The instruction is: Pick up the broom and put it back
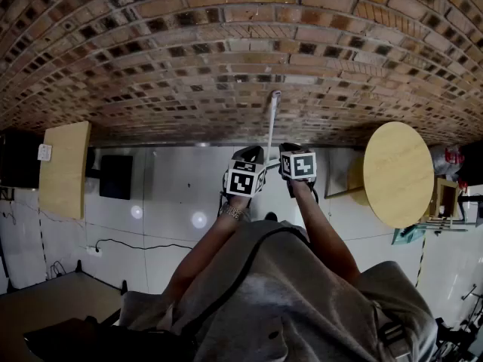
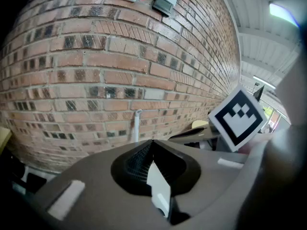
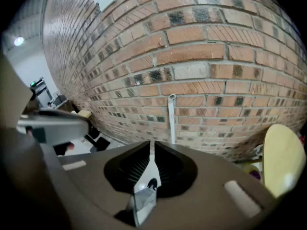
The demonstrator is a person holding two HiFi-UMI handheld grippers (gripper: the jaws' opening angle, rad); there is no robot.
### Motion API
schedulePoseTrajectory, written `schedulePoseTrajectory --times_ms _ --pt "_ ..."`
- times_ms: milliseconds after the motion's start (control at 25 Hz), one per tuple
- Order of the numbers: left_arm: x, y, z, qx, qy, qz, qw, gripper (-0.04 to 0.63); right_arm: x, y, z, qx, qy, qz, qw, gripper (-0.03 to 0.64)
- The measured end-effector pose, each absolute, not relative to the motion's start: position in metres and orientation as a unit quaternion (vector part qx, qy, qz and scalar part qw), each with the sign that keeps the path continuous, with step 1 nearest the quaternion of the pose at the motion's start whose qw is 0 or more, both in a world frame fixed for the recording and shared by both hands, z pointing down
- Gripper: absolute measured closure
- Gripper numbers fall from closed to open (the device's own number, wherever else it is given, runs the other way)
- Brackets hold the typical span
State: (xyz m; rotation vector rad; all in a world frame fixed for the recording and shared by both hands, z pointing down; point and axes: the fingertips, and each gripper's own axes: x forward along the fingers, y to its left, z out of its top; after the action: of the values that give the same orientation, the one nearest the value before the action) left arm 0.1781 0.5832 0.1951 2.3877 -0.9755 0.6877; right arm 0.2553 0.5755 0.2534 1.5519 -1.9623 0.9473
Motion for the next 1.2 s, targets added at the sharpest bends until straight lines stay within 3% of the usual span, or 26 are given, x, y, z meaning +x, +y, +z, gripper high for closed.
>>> schedulePoseTrajectory --times_ms 160,360,560,800,960,1200 --pt "0.151 0.521 0.166 0.873 -0.368 0.226 0.226 0.624 0.255 0.516 0.277 0.572 -0.705 0.337 0.250 0.582" --pt "0.131 0.469 0.158 0.871 -0.374 0.216 0.233 0.624 0.258 0.441 0.326 0.561 -0.688 0.367 0.278 0.460" --pt "0.128 0.453 0.172 0.866 -0.366 0.229 0.253 0.624 0.267 0.408 0.370 0.543 -0.663 0.390 0.337 0.423" --pt "0.119 0.430 0.174 0.853 -0.387 0.227 0.267 0.624 0.281 0.380 0.403 0.526 -0.640 0.410 0.383 0.422" --pt "0.112 0.423 0.177 0.841 -0.407 0.230 0.274 0.624 0.278 0.368 0.408 0.524 -0.648 0.403 0.378 0.518" --pt "0.121 0.411 0.182 0.834 -0.417 0.239 0.270 0.624 0.263 0.408 0.391 0.501 -0.680 0.396 0.360 0.515"
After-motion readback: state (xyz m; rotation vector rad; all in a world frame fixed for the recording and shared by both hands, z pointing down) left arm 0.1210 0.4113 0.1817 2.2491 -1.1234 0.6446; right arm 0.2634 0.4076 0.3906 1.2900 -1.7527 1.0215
